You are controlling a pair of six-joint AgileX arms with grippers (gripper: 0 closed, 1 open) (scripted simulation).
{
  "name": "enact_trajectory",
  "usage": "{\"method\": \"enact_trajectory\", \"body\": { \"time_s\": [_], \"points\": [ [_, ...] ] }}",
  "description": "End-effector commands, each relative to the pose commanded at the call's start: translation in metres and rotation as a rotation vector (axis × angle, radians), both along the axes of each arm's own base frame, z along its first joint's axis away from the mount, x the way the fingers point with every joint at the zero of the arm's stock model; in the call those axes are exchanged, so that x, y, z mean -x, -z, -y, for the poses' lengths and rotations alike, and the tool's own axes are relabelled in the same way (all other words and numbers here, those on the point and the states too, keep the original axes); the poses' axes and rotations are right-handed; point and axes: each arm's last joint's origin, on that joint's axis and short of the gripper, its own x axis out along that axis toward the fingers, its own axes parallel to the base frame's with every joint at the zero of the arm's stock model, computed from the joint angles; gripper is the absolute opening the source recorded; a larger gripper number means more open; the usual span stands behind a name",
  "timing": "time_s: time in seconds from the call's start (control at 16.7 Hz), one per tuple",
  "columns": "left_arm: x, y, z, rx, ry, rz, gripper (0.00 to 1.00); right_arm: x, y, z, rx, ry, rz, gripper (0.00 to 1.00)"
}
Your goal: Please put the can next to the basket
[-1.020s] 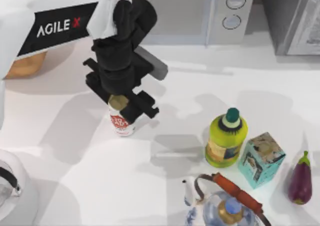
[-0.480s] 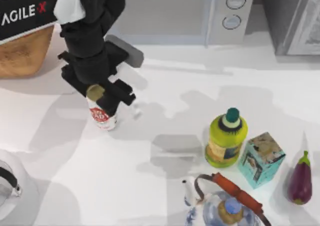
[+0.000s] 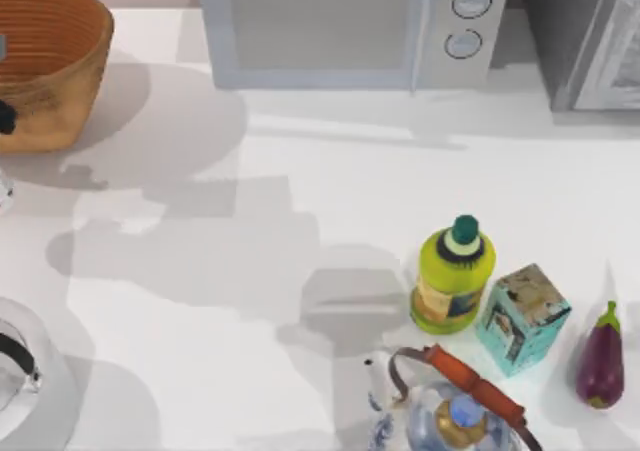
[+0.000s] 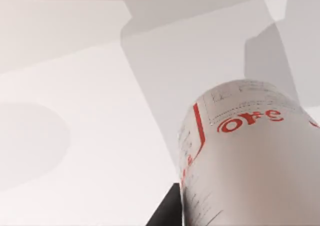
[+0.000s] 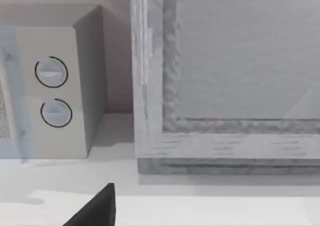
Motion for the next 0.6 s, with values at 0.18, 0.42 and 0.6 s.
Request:
{"method": "enact_trajectory", "body": {
  "time_s": [0.18, 0.42, 0.6],
  "points": [
    [0.004, 0.016, -0.052, -0.05, -0.164, -0.013, 0.0, 0.0, 0.0, 0.0, 0.0, 0.0, 0.0, 1.0],
    [0.0, 0.05, -0.078, -0.098, -0.261, -0.056, 0.0, 0.0, 0.0, 0.0, 0.0, 0.0, 0.0, 1.0],
    [-0.001, 0.053, -0.077, -0.102, -0.264, -0.057, 0.0, 0.0, 0.0, 0.0, 0.0, 0.0, 0.0, 1.0]
  ]
}}
